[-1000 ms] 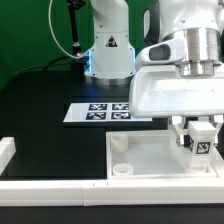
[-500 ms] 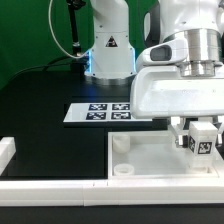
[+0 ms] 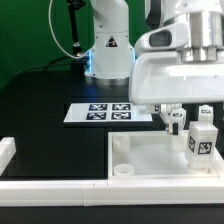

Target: Assemble one leg

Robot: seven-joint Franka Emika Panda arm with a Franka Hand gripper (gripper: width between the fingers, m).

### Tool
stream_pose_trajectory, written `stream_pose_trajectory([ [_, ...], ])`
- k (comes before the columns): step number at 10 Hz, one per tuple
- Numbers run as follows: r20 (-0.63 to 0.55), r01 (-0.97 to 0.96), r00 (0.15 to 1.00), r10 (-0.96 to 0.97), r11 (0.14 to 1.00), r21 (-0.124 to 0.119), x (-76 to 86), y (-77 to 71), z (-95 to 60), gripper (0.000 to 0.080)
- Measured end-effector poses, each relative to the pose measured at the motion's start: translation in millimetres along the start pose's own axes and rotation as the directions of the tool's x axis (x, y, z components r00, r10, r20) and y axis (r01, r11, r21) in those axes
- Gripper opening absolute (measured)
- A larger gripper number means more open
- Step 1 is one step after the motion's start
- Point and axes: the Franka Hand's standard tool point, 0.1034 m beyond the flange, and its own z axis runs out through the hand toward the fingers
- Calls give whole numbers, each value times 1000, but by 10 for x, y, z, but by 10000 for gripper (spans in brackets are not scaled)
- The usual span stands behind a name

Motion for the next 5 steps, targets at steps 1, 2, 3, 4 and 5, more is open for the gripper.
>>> stream_pose_trajectory([
  [1,77,-4,997,4,1000,5,63,5,-33,649],
  [2,160,-14,987,13,1000,4,95,26,-4,649],
  [3,241,-22,970,20,1000,3,100,26,28,649],
  [4,276,-21,961,20,1000,2,136,34,65,649],
  [5,280,-30,960,29,1000,-3,136,61,115,649],
])
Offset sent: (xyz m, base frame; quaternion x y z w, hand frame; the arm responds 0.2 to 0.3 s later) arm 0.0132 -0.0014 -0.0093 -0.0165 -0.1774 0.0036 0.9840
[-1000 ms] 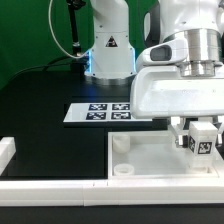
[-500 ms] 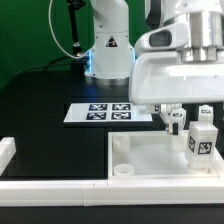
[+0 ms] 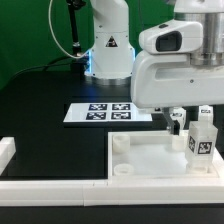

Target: Assemble one leg

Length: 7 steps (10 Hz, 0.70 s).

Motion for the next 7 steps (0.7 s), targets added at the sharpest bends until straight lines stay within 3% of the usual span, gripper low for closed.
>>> stream_pose_trajectory([
  [2,5,-8,1000,8,1000,-1,-13,2,18,637],
  [3,6,-8,1000,8,1000,-1,-14,4,21,468],
  [4,6,-34,999,34,999,-1,-15,4,23,468],
  [5,6,-36,999,36,999,-1,-15,6,24,285],
  [7,6,-168,986,168,986,-1,-17,5,28,285],
])
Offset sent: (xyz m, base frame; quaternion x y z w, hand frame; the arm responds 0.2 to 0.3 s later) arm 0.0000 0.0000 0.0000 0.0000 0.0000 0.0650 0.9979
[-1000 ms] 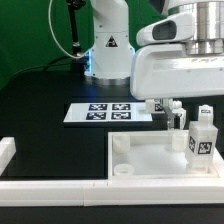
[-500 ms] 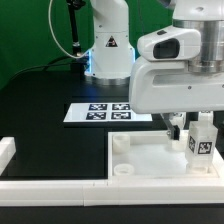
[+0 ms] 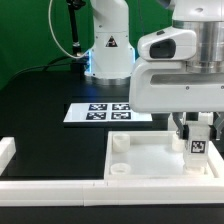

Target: Assemble one leg

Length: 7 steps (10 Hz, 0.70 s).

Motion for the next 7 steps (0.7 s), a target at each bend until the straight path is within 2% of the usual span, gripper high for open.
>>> stream_pose_trajectory([
  [3,-32,-261,965,262,965,9,25,9,11,285],
  [5,-25,-537,843,537,844,20,29,22,17,285],
  [6,-8,-649,760,650,760,30,25,35,19,285],
  [7,27,-771,636,771,635,47,18,27,24,285],
])
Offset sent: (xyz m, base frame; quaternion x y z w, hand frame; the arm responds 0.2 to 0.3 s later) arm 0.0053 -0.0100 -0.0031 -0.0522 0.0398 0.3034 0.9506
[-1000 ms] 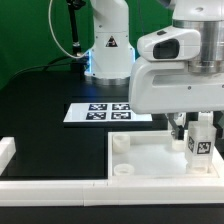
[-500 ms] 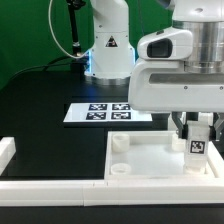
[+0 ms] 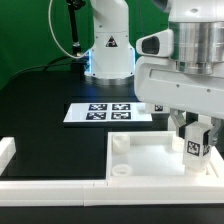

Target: Assemble one leg

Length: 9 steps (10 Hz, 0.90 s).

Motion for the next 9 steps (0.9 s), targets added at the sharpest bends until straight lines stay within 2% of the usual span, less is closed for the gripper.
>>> stream_pose_trajectory([
  [2,45,-281,959,280,959,31,29,46,9,285],
  [3,54,-375,926,373,927,31,27,60,8,285],
  [5,54,-400,916,398,916,28,28,63,9,285],
  [6,53,-374,927,372,927,29,27,66,15,388],
  [7,54,-372,927,370,928,29,20,64,19,522],
  [8,40,-148,988,147,988,36,-10,42,15,522],
  [9,40,14,999,-16,999,45,-75,15,2,623],
])
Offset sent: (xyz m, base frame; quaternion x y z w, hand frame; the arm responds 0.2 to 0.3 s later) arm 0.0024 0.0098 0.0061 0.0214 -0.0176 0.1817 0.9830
